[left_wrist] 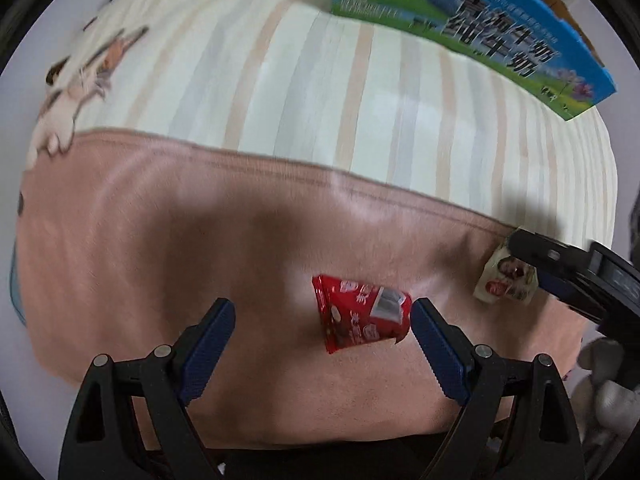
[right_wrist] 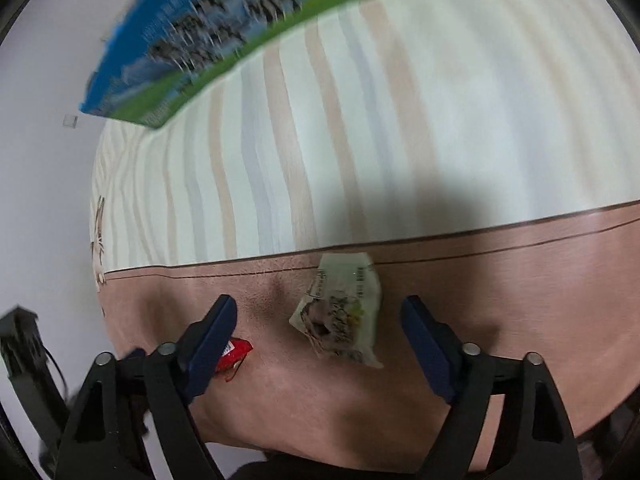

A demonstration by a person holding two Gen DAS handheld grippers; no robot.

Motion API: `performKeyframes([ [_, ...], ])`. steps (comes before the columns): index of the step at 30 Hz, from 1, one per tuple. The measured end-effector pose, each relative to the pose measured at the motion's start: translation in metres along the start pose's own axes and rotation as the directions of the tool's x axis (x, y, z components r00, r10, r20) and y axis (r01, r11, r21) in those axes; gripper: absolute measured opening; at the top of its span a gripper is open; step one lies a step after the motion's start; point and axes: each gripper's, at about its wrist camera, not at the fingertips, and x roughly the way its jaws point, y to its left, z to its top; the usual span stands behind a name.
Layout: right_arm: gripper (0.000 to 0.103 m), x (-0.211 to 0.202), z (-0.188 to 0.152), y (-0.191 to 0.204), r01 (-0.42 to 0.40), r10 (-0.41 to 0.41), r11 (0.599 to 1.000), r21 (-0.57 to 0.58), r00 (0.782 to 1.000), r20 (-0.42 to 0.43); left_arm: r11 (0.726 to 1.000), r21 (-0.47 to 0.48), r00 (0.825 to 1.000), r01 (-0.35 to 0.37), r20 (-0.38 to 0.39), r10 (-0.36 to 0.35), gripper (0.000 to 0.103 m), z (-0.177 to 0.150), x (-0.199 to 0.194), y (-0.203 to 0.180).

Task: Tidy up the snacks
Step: 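Grasp the red packet with the left tool while the right tool grasps the green-white packet, then carry both packets into the box and open both tools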

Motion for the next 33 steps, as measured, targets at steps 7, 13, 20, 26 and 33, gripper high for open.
performKeyframes([
  [7,0.042,0.02,-0.01,0.016,0.126,-0.123,0.983,-0.131,0.992,0.026,0.999,-0.006,0.998,0.04,-0.05,-0.04,0.09,-0.005,0.015,-0.005],
  [13,0.04,0.01,-0.025,-0.001,0.156,-0.155,0.979,-0.134,0.988,0.015,0.997,0.04,0.992,0.064,-0.108,-0.059,0.09,-0.006,0.035,-0.024],
  [20,0.044,0.014,-0.026,-0.015,0.105,-0.106,0.993,-0.054,0.994,-0.016,0.995,0.087,0.989,0.042,-0.143,-0.03,0.079,-0.003,0.064,-0.041],
  [26,0.063,0.018,-0.024,-0.011,0.095,-0.097,0.994,-0.045,0.995,-0.031,0.996,0.09,0.991,0.029,-0.129,-0.018,0.064,0.0,0.068,-0.041],
  [33,0.063,0.031,-0.022,-0.002,0.181,-0.186,0.976,-0.123,0.982,-0.036,0.995,0.097,0.992,0.02,-0.126,-0.007,0.062,0.01,0.065,-0.032],
])
